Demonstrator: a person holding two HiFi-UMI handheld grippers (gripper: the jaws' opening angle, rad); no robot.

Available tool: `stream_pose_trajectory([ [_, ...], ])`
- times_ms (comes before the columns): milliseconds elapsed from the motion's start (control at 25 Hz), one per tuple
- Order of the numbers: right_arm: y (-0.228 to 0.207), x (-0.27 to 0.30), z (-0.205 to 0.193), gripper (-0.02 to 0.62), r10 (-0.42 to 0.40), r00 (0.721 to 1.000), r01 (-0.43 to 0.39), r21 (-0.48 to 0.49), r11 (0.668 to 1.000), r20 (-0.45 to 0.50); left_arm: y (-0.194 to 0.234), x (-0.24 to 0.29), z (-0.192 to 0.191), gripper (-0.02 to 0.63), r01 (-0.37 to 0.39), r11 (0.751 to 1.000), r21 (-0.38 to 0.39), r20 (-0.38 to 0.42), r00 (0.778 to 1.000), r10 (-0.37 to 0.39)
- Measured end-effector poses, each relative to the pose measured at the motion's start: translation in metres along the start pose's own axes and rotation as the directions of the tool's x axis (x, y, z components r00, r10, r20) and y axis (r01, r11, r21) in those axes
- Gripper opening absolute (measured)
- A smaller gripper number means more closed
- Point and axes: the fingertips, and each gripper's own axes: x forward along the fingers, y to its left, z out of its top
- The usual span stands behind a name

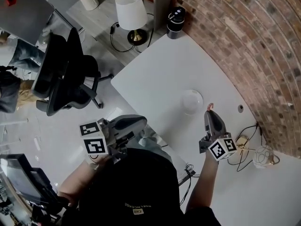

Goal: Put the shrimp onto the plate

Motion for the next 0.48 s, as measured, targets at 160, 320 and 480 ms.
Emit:
stream_pose_trajectory([
  [160,-0.02,0.023,-0.028,0.049,0.0,0.995,0.001,0.012,1.0,-0.097,0.001,-0.009,-0.003,0.003,-0.042,0.999,-0.007,0.025,0.999,0.042],
  [320,-0.043,0.046,-0.062,0.049,-0.017,0.978,0.018,0.001,1.0,-0.208,0.003,-0.017,-0.005,0.003,-0.082,0.997,-0.013,0.053,0.995,0.082],
  [480,-0.062,0.065,-0.097,0.049,-0.033,0.951,0.04,0.015,0.999,-0.309,0.006,-0.023,-0.009,0.003,-0.117,0.993,-0.032,0.073,0.99,0.119],
])
